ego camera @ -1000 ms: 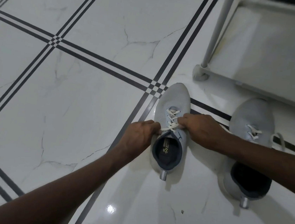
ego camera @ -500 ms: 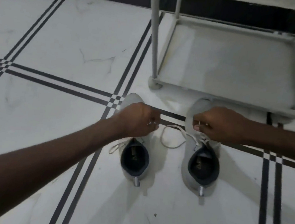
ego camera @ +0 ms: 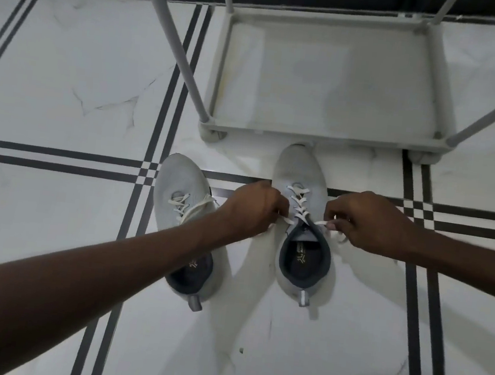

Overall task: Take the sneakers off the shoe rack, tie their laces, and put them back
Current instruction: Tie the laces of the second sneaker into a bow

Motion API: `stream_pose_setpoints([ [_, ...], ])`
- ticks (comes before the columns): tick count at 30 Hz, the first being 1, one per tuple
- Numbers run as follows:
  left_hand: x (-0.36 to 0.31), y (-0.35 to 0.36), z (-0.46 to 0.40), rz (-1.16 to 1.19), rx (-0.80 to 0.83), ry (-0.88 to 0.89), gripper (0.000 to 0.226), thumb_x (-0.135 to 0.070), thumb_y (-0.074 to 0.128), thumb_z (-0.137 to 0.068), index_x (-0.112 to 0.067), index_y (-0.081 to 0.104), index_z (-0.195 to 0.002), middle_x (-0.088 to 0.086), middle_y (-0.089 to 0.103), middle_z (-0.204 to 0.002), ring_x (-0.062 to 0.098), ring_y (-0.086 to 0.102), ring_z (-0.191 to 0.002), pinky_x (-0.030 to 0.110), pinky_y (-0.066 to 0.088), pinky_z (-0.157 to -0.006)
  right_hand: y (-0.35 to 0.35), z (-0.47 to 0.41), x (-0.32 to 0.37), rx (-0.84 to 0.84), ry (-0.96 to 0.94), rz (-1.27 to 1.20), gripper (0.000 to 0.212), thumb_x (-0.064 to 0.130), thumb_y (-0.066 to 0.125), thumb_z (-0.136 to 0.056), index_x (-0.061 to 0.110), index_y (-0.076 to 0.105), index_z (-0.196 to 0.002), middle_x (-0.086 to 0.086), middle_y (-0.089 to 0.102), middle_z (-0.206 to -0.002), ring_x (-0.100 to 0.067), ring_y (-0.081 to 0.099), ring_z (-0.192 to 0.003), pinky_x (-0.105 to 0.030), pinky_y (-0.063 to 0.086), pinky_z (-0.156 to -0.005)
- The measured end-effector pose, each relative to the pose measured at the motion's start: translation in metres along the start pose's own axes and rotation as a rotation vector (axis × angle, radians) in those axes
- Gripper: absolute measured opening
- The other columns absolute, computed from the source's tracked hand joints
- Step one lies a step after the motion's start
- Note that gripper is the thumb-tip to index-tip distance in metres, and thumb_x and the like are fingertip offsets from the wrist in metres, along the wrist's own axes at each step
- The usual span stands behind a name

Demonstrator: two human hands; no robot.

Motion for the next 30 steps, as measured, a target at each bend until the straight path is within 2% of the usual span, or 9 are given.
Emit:
stream_pose_setpoints([
  [4, -0.004, -0.008, 0.003, 0.001, 0.007, 0.065, 0.022, -0.015, 0.06, -0.089, -0.024, 0.075, -0.104, -0.002, 0.07, -0.101, 0.021, 0.064, -0.095, 0.024, 0.034, -0.068, 0.002, 0.0, -0.009, 0.098, -0.022, 0.01, 0.013, 0.017, 0.054, -0.092, 0.02, 0.054, -0.079, 0.011, 0.056, -0.068, -0.012, 0.05, -0.061, -0.028, 0.033, -0.053],
  [7, 0.001, -0.007, 0.012, -0.111, 0.088, 0.067, 0.022, -0.011, 0.051, -0.087, -0.018, 0.071, -0.091, 0.001, 0.067, -0.094, 0.024, 0.063, -0.09, 0.028, 0.035, -0.066, 0.01, 0.004, -0.016, 0.169, -0.076, 0.202, 0.02, 0.001, 0.049, -0.076, 0.021, 0.052, -0.082, 0.009, 0.051, -0.063, -0.014, 0.046, -0.059, -0.029, 0.029, -0.051],
  [12, 0.013, 0.004, 0.014, -0.136, 0.231, 0.002, 0.022, -0.009, 0.044, -0.085, -0.024, 0.059, -0.078, 0.001, 0.064, -0.088, 0.025, 0.063, -0.09, 0.032, 0.043, -0.069, 0.02, 0.001, -0.019, 0.167, -0.099, 0.425, 0.025, 0.002, 0.046, -0.078, 0.025, 0.049, -0.087, 0.0, 0.065, -0.078, -0.024, 0.061, -0.072, -0.029, 0.038, -0.057],
  [16, 0.014, -0.002, 0.011, -0.131, 0.005, 0.012, 0.012, -0.016, 0.063, -0.09, -0.014, 0.072, -0.097, 0.005, 0.067, -0.102, 0.027, 0.063, -0.099, 0.029, 0.041, -0.073, 0.02, 0.007, -0.022, -0.06, -0.07, 0.366, 0.008, 0.019, 0.059, -0.087, 0.021, 0.056, -0.093, 0.0, 0.066, -0.084, -0.022, 0.063, -0.067, -0.03, 0.047, -0.051],
  [19, 0.01, -0.003, 0.024, 0.0, -0.177, -0.308, 0.029, -0.037, 0.062, -0.092, -0.011, 0.074, -0.091, 0.006, 0.07, -0.093, 0.023, 0.065, -0.088, 0.034, 0.051, -0.075, 0.018, 0.016, -0.021, -0.357, -0.007, 0.238, 0.019, 0.023, 0.058, -0.091, 0.012, 0.06, -0.107, -0.007, 0.063, -0.099, -0.023, 0.061, -0.06, -0.027, 0.042, -0.043],
  [21, 0.008, 0.004, 0.027, 0.253, -0.008, -0.612, 0.059, -0.055, 0.049, -0.095, -0.007, 0.077, -0.074, 0.004, 0.071, -0.067, 0.017, 0.065, -0.062, 0.026, 0.051, -0.064, 0.02, 0.017, -0.017, -0.393, 0.036, 0.211, 0.02, 0.027, 0.047, -0.096, 0.014, 0.061, -0.09, -0.004, 0.06, -0.085, -0.022, 0.055, -0.055, -0.03, 0.043, -0.044],
  [24, -0.004, 0.021, 0.019, 0.953, 0.149, -0.946, 0.067, -0.062, 0.058, -0.087, 0.003, 0.075, -0.079, 0.012, 0.071, -0.066, 0.018, 0.062, -0.048, 0.022, 0.053, -0.05, 0.025, 0.01, 0.0, -0.113, 0.375, -0.261, 0.049, 0.044, 0.045, -0.097, 0.012, 0.06, -0.063, -0.002, 0.063, -0.06, -0.02, 0.057, -0.051, -0.03, 0.047, -0.049],
  [27, -0.007, 0.027, 0.003, 0.971, -0.015, -0.956, 0.035, -0.034, 0.074, -0.082, 0.0, 0.072, -0.073, 0.008, 0.066, -0.06, 0.019, 0.061, -0.052, 0.033, 0.059, -0.067, 0.023, -0.008, 0.011, 0.099, 0.765, -1.022, 0.041, 0.035, 0.052, -0.098, 0.005, 0.065, -0.073, -0.011, 0.063, -0.068, -0.019, 0.054, -0.049, -0.028, 0.05, -0.049],
  [30, -0.003, 0.014, -0.008, 1.071, -0.184, -0.93, 0.009, -0.003, 0.067, -0.084, -0.002, 0.07, -0.077, 0.01, 0.07, -0.071, 0.021, 0.067, -0.067, 0.036, 0.061, -0.078, 0.006, -0.026, 0.008, 0.196, 0.764, -1.173, 0.026, 0.022, 0.052, -0.098, 0.003, 0.069, -0.096, -0.01, 0.065, -0.081, -0.018, 0.057, -0.064, -0.029, 0.055, -0.061],
])
Point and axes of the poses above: each hand's wrist, its own z-axis away from the middle knuckle, its own y-axis out of the palm, x = y × z, the point moved 1 cm from there along -z, towards the middle knuckle
